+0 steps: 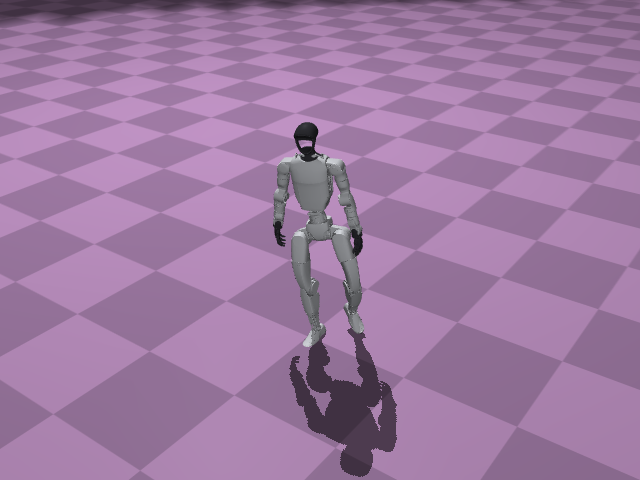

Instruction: In place motions

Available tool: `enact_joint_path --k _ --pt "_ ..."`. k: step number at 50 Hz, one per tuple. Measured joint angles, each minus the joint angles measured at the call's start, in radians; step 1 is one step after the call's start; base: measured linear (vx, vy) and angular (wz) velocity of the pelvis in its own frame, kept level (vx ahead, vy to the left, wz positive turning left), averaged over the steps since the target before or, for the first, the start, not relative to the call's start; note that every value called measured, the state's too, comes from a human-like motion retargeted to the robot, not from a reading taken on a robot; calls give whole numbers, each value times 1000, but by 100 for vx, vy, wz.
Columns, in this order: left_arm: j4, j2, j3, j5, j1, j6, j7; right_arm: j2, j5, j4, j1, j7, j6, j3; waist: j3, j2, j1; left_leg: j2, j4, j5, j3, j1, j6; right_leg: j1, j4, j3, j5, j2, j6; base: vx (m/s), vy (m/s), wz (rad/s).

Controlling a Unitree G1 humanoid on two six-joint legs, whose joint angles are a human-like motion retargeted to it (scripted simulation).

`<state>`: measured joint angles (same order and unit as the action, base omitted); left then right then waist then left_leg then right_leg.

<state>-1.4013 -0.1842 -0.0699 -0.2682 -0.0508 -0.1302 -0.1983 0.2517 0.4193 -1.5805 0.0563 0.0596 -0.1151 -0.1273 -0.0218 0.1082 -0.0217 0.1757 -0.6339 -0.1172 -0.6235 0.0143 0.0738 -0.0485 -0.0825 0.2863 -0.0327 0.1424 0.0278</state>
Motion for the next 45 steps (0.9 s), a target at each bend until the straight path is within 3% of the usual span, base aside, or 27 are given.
enact_joint_path --k 7,10,12,15,17,25,28,30,32,33,36,40,42,45 --pt "80 49 53 25 47 58 -45 26 -24 15 6 -4 -3 -29 -44 -68 60 -179 320 212 126 51 -80 1 5 -150 -33 -82 9 7 2 -171" --pt "108 40 100 -17 58 92 -18 24 -36 35 5 7 3 -35 -62 -94 34 -272 444 309 223 67 -211 36 16 -174 -36 -97 2 12 9 -67" --pt "127 16 126 -65 65 95 -20 17 -60 43 0 22 5 -27 -50 -111 -22 -182 449 295 -18 -2 -149 40 20 -145 -34 -102 -4 11 12 7" --pt "173 -24 131 -142 56 99 -36 -10 -113 49 -14 31 9 -4 -54 -118 -37 -208 469 315 128 9 -82 52 18 -150 -30 -114 -6 9 8 -20" --pt "187 -33 139 -155 45 100 -27 -25 -143 55 -15 41 15 3 -42 -119 -37 -192 468 317 80 9 -82 45 -2 -146 -13 -109 -5 9 4 41" --pt "103 20 96 -61 55 74 -44 -55 -126 134 20 93 55 36 10 -131 -17 -205 422 342 293 140 -100 -11 -122 -129 48 -134 10 7 1 156" --pt "65 31 82 -40 58 67 -27 -52 -108 132 17 97 53 52 7 -121 -21 -231 423 326 392 164 -117 -23 -151 -340 52 -183 -3 1 2 258" --pt "43 30 82 -41 57 63 -14 -47 -96 132 16 96 55 58 4 -110 -19 -252 424 305 459 184 -122 -21 -161 -503 63 -213 -50 0 3 265" --pt "28 22 88 -53 53 60 -12 -41 -85 131 15 87 56 54 3 -107 -24 -274 431 278 515 208 -132 -12 -150 -565 89 -209 -101 -5 5 289" --pt "24 17 94 -60 51 57 -14 -37 -81 130 15 81 57 49 3 -108 -23 -283 437 262 538 218 -138 -6 -139 -541 109 -195 -114 -10 7 289" --pt "23 -2 109 -73 56 42 -12 -24 -91 122 22 72 58 32 -15 -94 38 -320 463 199 591 246 -160 12 -90 -362 132 -144 -67 -19 8 242" --pt "40 -3 121 -47 82 26 36 0 -114 113 41 96 60 0 -59 -50 178 -390 524 180 612 272 -246 21 -58 -207 134 -79 -83 -32 6 234" --pt "42 13 127 -17 90 38 50 20 -91 120 61 104 61 -17 -74 -40 220 -368 544 258 472 279 -269 39 -37 -71 137 -33 -100 -31 22 316" --pt "46 32 128 30 93 57 51 38 -33 126 85 70 50 -34 -76 -42 223 -277 560 352 166 269 -177 72 -5 115 153 -14 -121 -25 27 367"
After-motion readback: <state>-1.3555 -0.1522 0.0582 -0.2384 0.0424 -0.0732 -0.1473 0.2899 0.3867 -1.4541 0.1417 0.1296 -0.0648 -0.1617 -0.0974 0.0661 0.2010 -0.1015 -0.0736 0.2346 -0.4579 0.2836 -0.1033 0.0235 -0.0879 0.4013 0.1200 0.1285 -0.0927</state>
